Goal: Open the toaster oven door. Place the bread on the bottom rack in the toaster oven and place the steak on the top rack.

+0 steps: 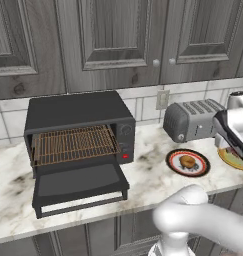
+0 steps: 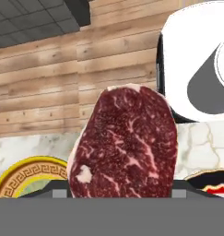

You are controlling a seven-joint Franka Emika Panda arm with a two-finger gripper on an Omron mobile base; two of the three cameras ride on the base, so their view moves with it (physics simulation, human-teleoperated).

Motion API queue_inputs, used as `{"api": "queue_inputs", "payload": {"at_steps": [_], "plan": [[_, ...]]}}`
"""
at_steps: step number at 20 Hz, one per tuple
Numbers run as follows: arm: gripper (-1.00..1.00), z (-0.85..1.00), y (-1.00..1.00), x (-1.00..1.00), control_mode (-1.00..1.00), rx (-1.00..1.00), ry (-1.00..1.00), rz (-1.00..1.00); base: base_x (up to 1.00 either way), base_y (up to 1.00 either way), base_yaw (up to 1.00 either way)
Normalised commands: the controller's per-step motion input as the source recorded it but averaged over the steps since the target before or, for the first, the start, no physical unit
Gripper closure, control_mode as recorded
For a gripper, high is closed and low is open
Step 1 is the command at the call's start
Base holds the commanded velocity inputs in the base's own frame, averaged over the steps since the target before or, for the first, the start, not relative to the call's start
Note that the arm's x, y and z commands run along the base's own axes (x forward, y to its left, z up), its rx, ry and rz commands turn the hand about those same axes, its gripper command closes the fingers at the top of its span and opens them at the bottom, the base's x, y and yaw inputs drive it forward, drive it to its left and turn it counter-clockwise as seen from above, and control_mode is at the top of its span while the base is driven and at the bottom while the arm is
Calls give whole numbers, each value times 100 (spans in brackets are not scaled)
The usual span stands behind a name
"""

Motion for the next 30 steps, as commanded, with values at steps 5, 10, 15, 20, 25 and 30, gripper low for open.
{"api": "queue_inputs", "payload": {"at_steps": [5, 10, 15, 20, 25, 30], "plan": [[100, 62, 100, -29, -100, -16, -7, 31, 0, 0, 0], [100, 27, 100, -14, -100, -19, -10, 38, 0, 0, 0], [100, 28, 100, 0, -100, -19, -15, 36, 0, 0, 0], [100, 44, 100, 16, -100, -12, -6, 37, 0, 0, 0], [100, 40, 100, 23, -100, -13, 1, 36, 0, 0, 0], [100, 20, 100, 38, -100, -7, 6, 28, 0, 0, 0]]}}
